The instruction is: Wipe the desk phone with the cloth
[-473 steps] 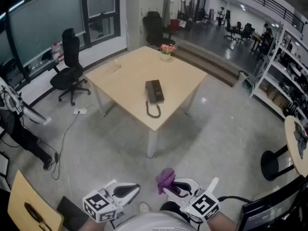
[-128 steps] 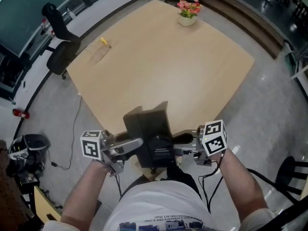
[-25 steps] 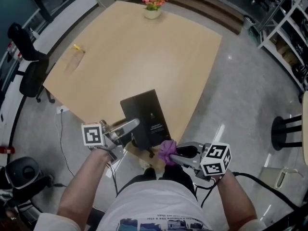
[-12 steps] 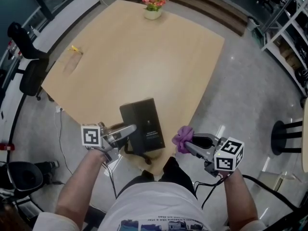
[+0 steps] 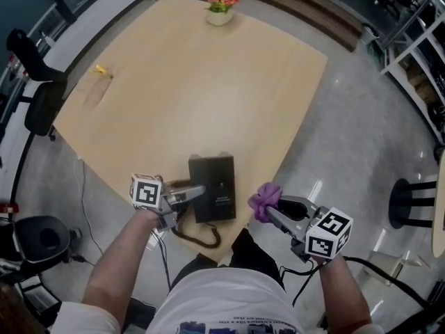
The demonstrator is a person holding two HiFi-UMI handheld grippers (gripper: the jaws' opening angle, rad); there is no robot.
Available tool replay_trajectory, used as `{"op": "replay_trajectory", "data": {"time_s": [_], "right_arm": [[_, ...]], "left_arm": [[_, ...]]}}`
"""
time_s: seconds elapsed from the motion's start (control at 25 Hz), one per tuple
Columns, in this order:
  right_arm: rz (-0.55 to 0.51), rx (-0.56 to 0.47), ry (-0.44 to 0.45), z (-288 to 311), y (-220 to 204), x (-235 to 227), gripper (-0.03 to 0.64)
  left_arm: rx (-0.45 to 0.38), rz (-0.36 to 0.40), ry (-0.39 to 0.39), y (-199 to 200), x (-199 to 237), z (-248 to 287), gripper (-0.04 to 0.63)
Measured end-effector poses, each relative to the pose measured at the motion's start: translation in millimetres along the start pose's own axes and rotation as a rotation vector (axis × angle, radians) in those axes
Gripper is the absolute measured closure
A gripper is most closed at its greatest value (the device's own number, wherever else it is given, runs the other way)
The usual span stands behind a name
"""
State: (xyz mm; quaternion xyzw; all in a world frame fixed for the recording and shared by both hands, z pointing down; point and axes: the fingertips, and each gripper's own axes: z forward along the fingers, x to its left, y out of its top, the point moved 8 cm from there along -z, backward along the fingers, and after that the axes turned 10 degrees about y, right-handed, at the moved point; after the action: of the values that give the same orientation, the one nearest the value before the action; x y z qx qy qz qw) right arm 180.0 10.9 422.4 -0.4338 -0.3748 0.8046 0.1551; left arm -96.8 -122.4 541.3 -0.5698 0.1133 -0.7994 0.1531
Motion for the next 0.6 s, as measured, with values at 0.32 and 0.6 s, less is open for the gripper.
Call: {"op": "replay_trajectory", "data": {"time_s": [0.32, 0.6], "right_arm": [[0.009, 0.020, -0.002, -2, 4, -6, 0.526], [0.003, 0.017, 0.002, 5, 10, -7, 0.528]], "left_arm": [[0.105, 0.042, 0.041, 3, 18, 13, 0.425], [0.124, 0.053, 0.058, 1, 30, 10, 0.420]]}}
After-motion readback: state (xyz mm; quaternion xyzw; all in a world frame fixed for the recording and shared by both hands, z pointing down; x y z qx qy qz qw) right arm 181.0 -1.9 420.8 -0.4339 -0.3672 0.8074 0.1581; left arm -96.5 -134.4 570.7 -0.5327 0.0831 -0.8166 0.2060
